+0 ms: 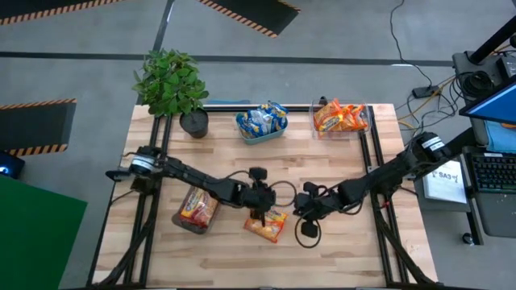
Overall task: Sort Maruchan noodles
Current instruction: Put the orange noodle pack into the transparent bin
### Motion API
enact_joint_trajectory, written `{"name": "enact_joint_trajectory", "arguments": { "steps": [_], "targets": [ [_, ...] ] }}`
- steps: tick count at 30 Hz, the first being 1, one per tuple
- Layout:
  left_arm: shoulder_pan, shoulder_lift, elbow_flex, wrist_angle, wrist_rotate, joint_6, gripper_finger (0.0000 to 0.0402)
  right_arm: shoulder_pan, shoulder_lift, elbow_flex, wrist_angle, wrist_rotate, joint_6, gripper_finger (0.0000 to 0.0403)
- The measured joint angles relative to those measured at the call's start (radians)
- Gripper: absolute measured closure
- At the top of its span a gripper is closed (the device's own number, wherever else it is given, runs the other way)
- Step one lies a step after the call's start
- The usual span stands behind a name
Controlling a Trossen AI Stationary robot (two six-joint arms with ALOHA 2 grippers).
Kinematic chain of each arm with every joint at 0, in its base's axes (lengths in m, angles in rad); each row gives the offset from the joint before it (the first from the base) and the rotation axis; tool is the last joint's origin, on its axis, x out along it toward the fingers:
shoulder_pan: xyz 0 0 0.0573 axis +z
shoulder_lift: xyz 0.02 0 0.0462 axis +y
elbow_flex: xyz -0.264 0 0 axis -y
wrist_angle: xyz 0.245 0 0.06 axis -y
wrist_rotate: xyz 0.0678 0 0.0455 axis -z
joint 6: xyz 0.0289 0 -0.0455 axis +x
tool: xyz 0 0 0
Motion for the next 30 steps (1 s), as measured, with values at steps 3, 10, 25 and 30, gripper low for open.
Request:
{"name": "enact_joint_trajectory", "arguments": {
  "steps": [3,10,25,30],
  "targets": [
    [0.015,-0.047,-0.001,-0.011,-0.008,0.033,0.0365,0.000,0.000,0.000,0.007,0.024,-0.002,0.0390],
    [0.017,-0.122,0.000,-0.123,0.275,0.054,0.0365,0.000,0.000,0.000,0.016,0.039,-0.023,0.0390],
    [-0.014,-0.022,-0.026,-0.080,0.444,-0.054,0.0365,0.000,0.000,0.000,0.053,0.083,-0.056,0.0390],
    [-0.008,-0.024,-0.007,-0.092,0.044,-0.003,0.0365,-0.002,0.000,0.000,0.051,0.180,-0.025,0.0390]
  ]
}}
